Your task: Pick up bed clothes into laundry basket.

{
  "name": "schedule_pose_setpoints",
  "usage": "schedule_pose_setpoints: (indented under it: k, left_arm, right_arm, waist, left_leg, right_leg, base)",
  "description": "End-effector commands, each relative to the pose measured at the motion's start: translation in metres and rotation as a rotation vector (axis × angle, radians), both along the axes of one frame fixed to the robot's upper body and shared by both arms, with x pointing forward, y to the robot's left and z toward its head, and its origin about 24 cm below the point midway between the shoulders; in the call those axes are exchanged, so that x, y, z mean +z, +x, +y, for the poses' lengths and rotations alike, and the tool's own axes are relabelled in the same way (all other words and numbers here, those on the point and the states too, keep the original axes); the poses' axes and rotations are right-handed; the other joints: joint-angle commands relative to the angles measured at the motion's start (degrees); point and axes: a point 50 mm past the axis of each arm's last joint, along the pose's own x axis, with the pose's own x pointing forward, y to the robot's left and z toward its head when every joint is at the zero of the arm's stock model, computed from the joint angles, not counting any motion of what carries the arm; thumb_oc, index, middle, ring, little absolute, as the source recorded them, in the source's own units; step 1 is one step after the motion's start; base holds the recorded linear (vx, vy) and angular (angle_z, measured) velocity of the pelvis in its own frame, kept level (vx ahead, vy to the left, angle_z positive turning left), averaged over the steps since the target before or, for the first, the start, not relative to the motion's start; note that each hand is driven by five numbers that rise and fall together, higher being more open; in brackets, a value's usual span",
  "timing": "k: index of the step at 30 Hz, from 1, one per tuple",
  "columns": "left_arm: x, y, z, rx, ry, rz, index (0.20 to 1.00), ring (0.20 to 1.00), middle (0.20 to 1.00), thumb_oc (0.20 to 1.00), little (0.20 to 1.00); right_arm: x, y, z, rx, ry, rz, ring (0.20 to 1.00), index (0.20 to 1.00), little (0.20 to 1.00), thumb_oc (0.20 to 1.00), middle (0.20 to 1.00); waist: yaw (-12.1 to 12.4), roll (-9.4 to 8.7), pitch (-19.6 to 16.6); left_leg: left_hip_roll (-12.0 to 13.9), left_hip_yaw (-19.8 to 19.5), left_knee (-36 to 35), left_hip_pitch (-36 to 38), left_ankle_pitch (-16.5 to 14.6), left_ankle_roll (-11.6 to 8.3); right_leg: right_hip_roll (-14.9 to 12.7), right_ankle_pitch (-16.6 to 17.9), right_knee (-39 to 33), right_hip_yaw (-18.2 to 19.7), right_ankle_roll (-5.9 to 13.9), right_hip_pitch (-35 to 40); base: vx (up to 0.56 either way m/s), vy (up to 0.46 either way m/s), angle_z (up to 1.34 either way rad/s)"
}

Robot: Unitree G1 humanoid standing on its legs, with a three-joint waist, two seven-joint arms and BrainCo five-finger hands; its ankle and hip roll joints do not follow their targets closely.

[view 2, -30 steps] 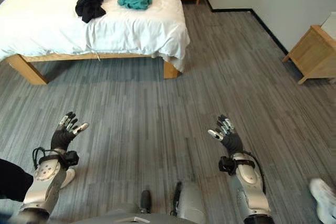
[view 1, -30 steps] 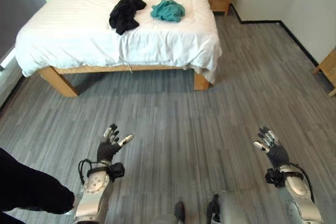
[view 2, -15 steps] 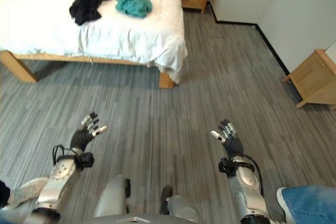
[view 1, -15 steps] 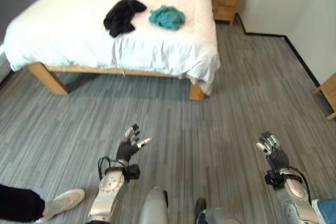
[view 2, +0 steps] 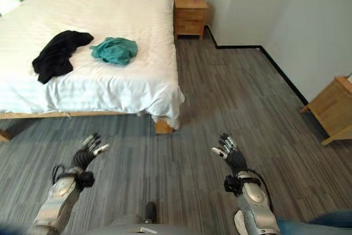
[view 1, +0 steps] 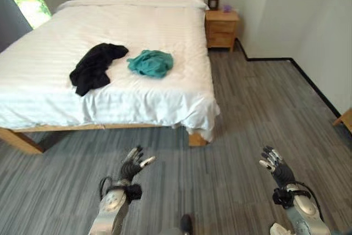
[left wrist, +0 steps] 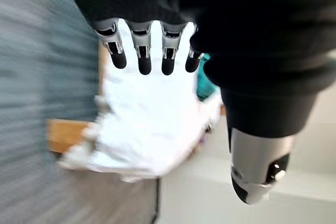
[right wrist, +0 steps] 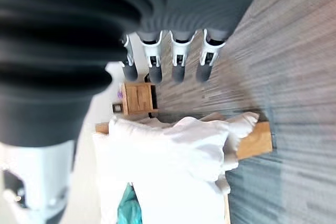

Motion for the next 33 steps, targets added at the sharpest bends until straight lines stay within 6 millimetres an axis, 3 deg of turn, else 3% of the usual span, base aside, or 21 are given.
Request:
schedule_pose_setpoints:
  k: [1, 2, 4, 6, 7, 8, 9, 10, 11, 15, 19, 23, 24, 27, 28, 33]
  left_arm:
    - [0.029, 0.007, 0.001, -0.069, 0.059, -0.128, 1.0, 1.0, 1.0, 1.0, 1.0]
    - [0.036, 0.013, -0.005, -0.12, 0.082, -0.154, 1.0, 1.0, 1.0, 1.0, 1.0]
    - [0.038, 0.016, -0.007, -0.132, 0.089, -0.165, 1.0, 1.0, 1.0, 1.0, 1.0]
    - [0.041, 0.017, -0.011, -0.158, 0.086, -0.182, 1.0, 1.0, 1.0, 1.0, 1.0]
    - [0.039, 0.016, -0.014, -0.17, 0.077, -0.176, 1.0, 1.0, 1.0, 1.0, 1.0]
    - [0.038, 0.016, -0.016, -0.175, 0.067, -0.173, 1.0, 1.0, 1.0, 1.0, 1.0]
    - [0.046, 0.022, -0.015, -0.167, 0.123, -0.211, 1.0, 1.0, 1.0, 1.0, 1.0]
    - [0.044, 0.02, -0.019, -0.193, 0.109, -0.195, 1.0, 1.0, 1.0, 1.0, 1.0]
    - [0.037, 0.014, -0.022, -0.202, 0.061, -0.176, 1.0, 1.0, 1.0, 1.0, 1.0]
    - [0.029, 0.0, -0.02, -0.188, -0.024, -0.151, 1.0, 1.0, 1.0, 1.0, 1.0]
    - [0.02, -0.021, -0.004, -0.17, -0.03, -0.095, 1.0, 1.0, 1.0, 1.0, 1.0]
    - [0.013, -0.034, 0.012, -0.093, -0.097, -0.067, 1.0, 1.0, 1.0, 1.0, 1.0]
    - [0.002, -0.045, 0.022, 0.02, -0.192, -0.04, 1.0, 1.0, 1.0, 1.0, 1.0]
    - [-0.003, -0.053, 0.031, 0.111, -0.236, -0.041, 1.0, 1.0, 1.0, 1.0, 1.0]
    - [0.026, -0.013, 0.056, 0.291, -0.023, -0.161, 1.0, 1.0, 1.0, 1.0, 1.0]
    - [0.022, -0.021, 0.062, 0.33, -0.01, -0.139, 1.0, 1.0, 1.0, 1.0, 1.0]
  right_arm:
    - [0.027, 0.023, 0.0, 0.02, 0.006, -0.147, 1.0, 1.0, 1.0, 1.0, 1.0]
    - [0.027, 0.019, -0.001, 0.047, -0.046, -0.14, 1.0, 1.0, 1.0, 1.0, 1.0]
    - [0.026, 0.018, -0.001, 0.043, -0.039, -0.133, 1.0, 1.0, 1.0, 1.0, 1.0]
    - [0.026, 0.016, -0.005, 0.041, -0.045, -0.128, 1.0, 1.0, 1.0, 1.0, 1.0]
    - [0.025, 0.014, -0.011, 0.029, -0.059, -0.121, 1.0, 1.0, 1.0, 1.0, 1.0]
    - [0.026, 0.013, -0.014, 0.017, -0.068, -0.121, 1.0, 1.0, 1.0, 1.0, 1.0]
    - [0.031, 0.014, -0.02, 0.009, -0.1, -0.141, 1.0, 1.0, 1.0, 1.0, 1.0]
    - [0.027, 0.013, -0.026, -0.024, -0.092, -0.111, 1.0, 1.0, 1.0, 1.0, 1.0]
    - [0.029, 0.01, -0.026, -0.013, -0.076, -0.119, 1.0, 1.0, 1.0, 1.0, 1.0]
    - [0.041, 0.013, -0.033, -0.019, -0.078, -0.178, 1.0, 1.0, 1.0, 1.0, 1.0]
    - [0.047, 0.01, -0.042, -0.057, -0.074, -0.207, 1.0, 1.0, 1.0, 1.0, 1.0]
    - [0.042, 0.0, -0.045, -0.05, -0.085, -0.181, 1.0, 1.0, 1.0, 1.0, 1.0]
    - [0.036, -0.007, -0.048, -0.047, -0.114, -0.147, 1.0, 1.0, 1.0, 1.0, 1.0]
    - [0.032, -0.013, -0.05, -0.052, -0.12, -0.123, 1.0, 1.0, 1.0, 1.0, 1.0]
    - [0.051, 0.033, -0.027, -0.067, -0.199, -0.195, 1.0, 1.0, 1.0, 1.0, 1.0]
    - [0.046, 0.031, -0.033, -0.12, -0.172, -0.184, 1.0, 1.0, 1.0, 1.0, 1.0]
  waist:
    - [-0.77, 3.79, 3.77]
    - [-2.66, 5.01, 4.24]
    - [-3.48, 5.34, 4.32]
    - [-4.85, 5.16, 4.76]
    - [-6.18, 4.22, 4.56]
    - [-6.42, 3.75, 4.41]
    - [-7.36, 2.97, 4.62]
    - [-7.26, 2.31, 4.53]
    - [-5.83, 1.67, 3.34]
    - [-4.8, 1.64, 1.96]
    - [-3.57, 1.2, 2.26]
    - [-3.29, 1.23, 2.27]
    - [-2.97, 1.05, 2.21]
    - [-2.86, 1.02, 2.44]
    - [-5.69, 3.8, 3.78]
    - [-4.81, 3.03, 3.42]
  left_leg:
    - [5.62, -2.02, -2.59, -0.47, 7.7, -8.13]
    - [5.45, -5.04, -4.31, 3.69, 6.32, -7.55]
    - [5.41, -6.18, -4.94, 5.38, 6.07, -7.59]
    - [4.92, -9.29, -5.63, 7.99, 4.91, -8.4]
    - [4.21, -11.46, -5.71, 9.06, 4.15, -9.09]
    - [3.93, -12.61, -5.88, 9.43, 3.75, -9.48]
    - [4.26, -13.85, -6.07, 10.15, 2.42, -9.95]
    - [4.04, -16.5, -5.2, 9.72, 2.14, -9.99]
    - [4.2, -16.41, -5.75, 9.29, 2.84, -10.2]
    - [4.35, -18.43, -6.07, 8.91, 3.14, -10.32]
    - [4.41, -20.5, -7.22, 8.1, 4.38, -10.79]
    - [4.54, -20.55, -7.79, 8.31, 4.14, -10.94]
    - [4.52, -20.72, -7.89, 8.48, 4.16, -11.02]
    - [4.6, -21.0, -7.88, 8.55, 4.2, -11.09]
    - [11.99, -7.54, -7.38, 8.84, 2.75, -15.13]
    - [11.94, -6.07, -7.64, 9.72, 2.12, -14.39]
  right_leg:
    - [-2.27, 16.92, -10.8, 5.48, 2.05, -2.95]
    - [-1.31, 11.51, -7.42, 6.03, 0.72, -9.65]
    - [-1.69, 10.6, -9.03, 4.96, 0.18, -11.16]
    - [-0.97, 8.93, -17.78, 4.9, 0.16, -13.51]
    - [2.1, 8.96, -29.0, 7.87, 0.61, -14.12]
    - [2.73, 9.06, -34.48, 8.61, 1.36, -12.52]
    - [4.69, 7.16, -42.68, 11.65, 2.18, -9.96]
    - [5.39, 8.02, -42.73, 15.83, 3.68, -7.19]
    - [4.75, 7.18, -45.27, 13.6, 2.58, -5.63]
    - [5.39, 6.48, -49.41, 12.21, 1.84, -3.08]
    - [6.54, 6.69, -52.72, 11.13, 0.73, -1.54]
    - [6.94, 6.38, -53.86, 10.46, 0.48, -0.83]
    - [7.08, 6.33, -54.33, 10.3, 0.39, -0.13]
    - [7.12, 6.18, -54.46, 10.06, 0.31, 0.12]
    - [-1.96, 7.29, -51.96, 1.6, 3.23, -1.17]
    - [-2.49, 7.04, -50.32, 1.77, 3.75, -1.65]
  base:
    - [0.45, 0.075, 0.52]
    - [0.46, 0.073, 0.78]
    - [0.37, -0.02, 0.43]
    - [0.46, -0.169, 1.11]
    - [0.45, -0.202, 1.43]
    - [0.5, -0.247, 1.13]
    - [0.37, -0.208, 1.22]
    - [0.39, -0.227, 1.87]
    - [0.2, -0.141, 2.0]
    - [0.2, -0.116, 0.87]
    - [0.07, -0.074, 0.22]
    - [0.0, -0.009, -0.02]
    - [0.02, -0.02, -0.1]
    - [0.0, 0.004, -0.04]
    - [-0.02, 0.041, 0.11]
    - [0.0, 0.037, -0.06]
